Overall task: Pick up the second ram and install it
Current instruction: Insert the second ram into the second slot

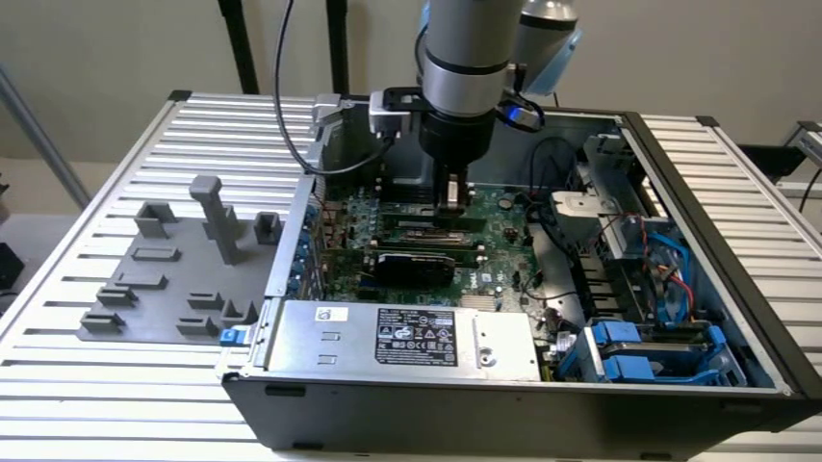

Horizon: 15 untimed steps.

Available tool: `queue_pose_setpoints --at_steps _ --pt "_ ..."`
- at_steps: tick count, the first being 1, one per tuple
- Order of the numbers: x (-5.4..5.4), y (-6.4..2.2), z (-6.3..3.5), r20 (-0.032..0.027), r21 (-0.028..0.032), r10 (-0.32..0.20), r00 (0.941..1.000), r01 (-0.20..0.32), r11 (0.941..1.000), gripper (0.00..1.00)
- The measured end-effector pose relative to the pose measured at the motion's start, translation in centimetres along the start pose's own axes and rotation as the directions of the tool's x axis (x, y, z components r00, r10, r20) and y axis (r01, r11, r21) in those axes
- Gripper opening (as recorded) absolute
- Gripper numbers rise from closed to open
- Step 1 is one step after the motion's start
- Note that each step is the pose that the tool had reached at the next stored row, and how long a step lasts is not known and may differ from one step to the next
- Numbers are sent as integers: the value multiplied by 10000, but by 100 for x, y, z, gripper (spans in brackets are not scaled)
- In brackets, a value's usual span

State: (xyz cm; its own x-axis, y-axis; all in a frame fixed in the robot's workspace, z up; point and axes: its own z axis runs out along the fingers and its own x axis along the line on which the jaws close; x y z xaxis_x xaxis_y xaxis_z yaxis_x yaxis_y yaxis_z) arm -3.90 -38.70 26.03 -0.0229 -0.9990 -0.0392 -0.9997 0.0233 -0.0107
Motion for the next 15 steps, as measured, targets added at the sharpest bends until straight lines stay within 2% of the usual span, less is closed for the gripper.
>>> queue_pose_setpoints --at_steps 11,14,15 --pt "1 3 200 0 -4 16 10000 -16 10000 13" --pt "2 3 211 -6 -80 19 10000 -19 10000 13" --pt "2 3 212 -6 -85 20 10000 -20 10000 13"
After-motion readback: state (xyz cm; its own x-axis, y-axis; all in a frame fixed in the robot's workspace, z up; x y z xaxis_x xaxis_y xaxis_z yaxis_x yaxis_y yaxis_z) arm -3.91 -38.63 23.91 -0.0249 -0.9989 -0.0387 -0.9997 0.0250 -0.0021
